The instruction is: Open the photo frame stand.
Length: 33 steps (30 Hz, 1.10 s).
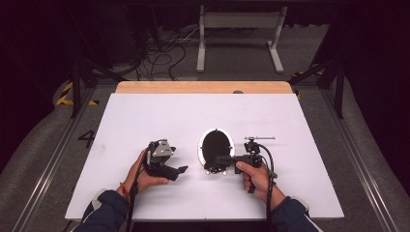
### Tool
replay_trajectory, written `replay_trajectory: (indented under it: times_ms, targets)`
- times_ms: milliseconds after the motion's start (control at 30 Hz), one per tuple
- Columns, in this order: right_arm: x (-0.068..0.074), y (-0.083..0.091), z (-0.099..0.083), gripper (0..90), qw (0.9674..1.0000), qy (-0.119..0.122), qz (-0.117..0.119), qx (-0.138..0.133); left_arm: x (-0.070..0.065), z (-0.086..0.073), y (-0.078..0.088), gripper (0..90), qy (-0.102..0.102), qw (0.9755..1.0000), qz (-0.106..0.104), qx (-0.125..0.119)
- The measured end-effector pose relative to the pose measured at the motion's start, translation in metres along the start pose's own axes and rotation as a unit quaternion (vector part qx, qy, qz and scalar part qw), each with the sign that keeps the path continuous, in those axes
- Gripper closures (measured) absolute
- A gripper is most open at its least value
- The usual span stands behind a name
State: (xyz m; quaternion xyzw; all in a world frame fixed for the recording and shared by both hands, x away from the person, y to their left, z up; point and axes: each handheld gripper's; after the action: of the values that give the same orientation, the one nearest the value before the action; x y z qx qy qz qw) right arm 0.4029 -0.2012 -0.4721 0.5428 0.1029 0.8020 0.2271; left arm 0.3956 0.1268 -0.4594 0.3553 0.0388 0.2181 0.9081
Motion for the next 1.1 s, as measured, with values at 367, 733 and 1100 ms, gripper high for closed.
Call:
replay_trajectory:
  times_ms: [367,733,1100]
  targets:
    - [0.002,0.0,0.0,61.8,0.9982,0.061,0.002,0.003,0.016,0.015,-0.021,17.2,0.03,0.9994,-0.009,-0.016]
    - [0.01,0.003,-0.002,63.3,0.9859,0.167,0.0,0.009,0.029,0.029,-0.036,17.1,0.085,0.9941,-0.046,-0.049]
    - [0.013,0.004,-0.002,63.6,0.9813,0.192,0.0,0.013,0.033,0.035,-0.049,23.7,0.089,0.9849,-0.124,-0.082]
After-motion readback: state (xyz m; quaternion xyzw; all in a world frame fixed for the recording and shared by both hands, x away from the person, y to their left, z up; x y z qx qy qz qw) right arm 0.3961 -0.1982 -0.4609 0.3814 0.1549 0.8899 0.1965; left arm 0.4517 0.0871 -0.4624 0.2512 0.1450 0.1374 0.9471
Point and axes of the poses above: each handheld gripper's, and its own axes: y roughly backward along the jaws, z roughly out of its top, x roughly to its left, and after that the axes turned 10 degrees about -y, right-handed
